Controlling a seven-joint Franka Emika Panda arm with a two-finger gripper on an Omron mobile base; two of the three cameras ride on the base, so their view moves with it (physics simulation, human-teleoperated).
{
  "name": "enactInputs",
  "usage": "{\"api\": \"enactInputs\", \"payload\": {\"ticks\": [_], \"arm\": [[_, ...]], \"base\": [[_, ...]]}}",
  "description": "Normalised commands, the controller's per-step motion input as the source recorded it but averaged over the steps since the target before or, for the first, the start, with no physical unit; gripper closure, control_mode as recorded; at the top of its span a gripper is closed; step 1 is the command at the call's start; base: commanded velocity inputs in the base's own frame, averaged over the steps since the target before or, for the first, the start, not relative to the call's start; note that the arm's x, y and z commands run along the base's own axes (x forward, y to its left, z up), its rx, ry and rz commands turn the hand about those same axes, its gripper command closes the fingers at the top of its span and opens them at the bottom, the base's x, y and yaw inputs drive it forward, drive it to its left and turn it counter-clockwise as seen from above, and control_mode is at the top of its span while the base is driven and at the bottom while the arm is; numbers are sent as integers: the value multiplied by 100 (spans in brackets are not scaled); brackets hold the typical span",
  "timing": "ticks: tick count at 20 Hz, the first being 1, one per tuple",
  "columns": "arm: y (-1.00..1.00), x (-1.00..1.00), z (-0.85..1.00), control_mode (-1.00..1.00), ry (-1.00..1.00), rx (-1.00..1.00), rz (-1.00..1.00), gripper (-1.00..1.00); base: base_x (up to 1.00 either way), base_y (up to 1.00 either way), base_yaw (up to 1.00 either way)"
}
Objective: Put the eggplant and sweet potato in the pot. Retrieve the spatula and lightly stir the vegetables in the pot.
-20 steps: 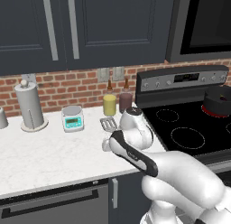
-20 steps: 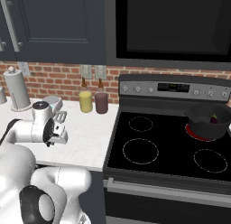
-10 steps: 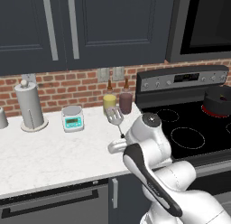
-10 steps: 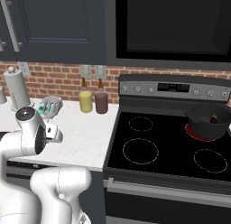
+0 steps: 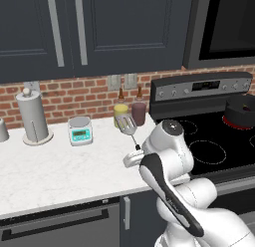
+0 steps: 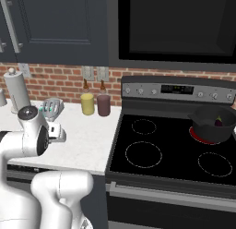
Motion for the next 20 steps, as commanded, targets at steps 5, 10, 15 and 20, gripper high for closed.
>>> {"api": "enactInputs", "payload": {"ticks": [5, 10, 15, 20], "arm": [[0, 0, 16, -100, 0, -1, 0, 100], [0, 0, 31, -100, 2, -6, 3, 100], [0, 0, 43, -100, 7, -10, 2, 100], [-7, 0, 49, -100, 9, -8, 4, 100]], "base": [[0, 0, 0], [0, 0, 0], [0, 0, 0], [0, 0, 0]]}}
